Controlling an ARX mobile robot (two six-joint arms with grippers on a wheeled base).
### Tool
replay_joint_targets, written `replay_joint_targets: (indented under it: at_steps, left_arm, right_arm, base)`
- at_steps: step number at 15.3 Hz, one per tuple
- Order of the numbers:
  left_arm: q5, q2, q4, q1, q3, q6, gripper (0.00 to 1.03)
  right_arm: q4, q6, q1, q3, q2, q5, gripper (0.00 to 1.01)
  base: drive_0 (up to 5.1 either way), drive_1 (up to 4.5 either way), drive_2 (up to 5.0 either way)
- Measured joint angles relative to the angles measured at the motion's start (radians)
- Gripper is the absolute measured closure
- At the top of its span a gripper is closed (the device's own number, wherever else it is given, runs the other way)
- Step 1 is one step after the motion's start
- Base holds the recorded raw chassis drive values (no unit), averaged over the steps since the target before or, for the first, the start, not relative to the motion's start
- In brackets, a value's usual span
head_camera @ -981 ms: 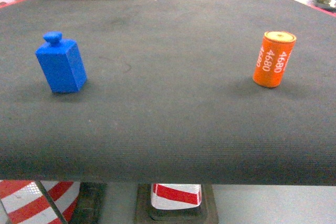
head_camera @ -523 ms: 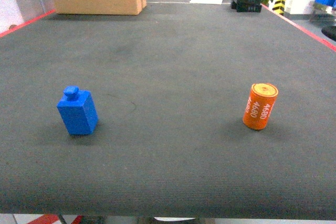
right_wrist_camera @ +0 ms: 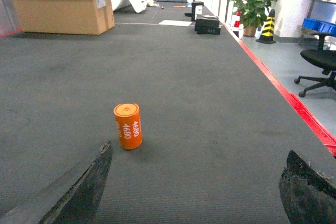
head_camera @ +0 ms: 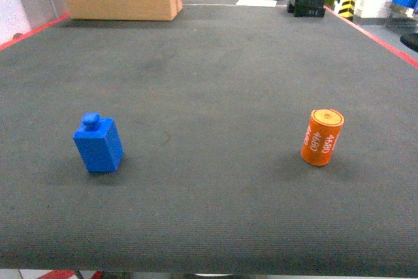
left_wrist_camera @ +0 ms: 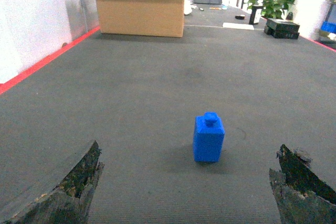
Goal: Sort blue parts and orange caps into right shelf containers
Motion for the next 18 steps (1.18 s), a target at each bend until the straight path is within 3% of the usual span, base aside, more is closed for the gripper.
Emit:
replay_joint_targets:
  at_steps: [18]
  left_arm:
    - [0.000,0.000,0.000,0.000,0.000,0.000,0.05]
  right_arm:
    - [0.000,0.000,0.000,0.000,0.000,0.000,0.03]
  base:
    - [0.0,0.00,0.0]
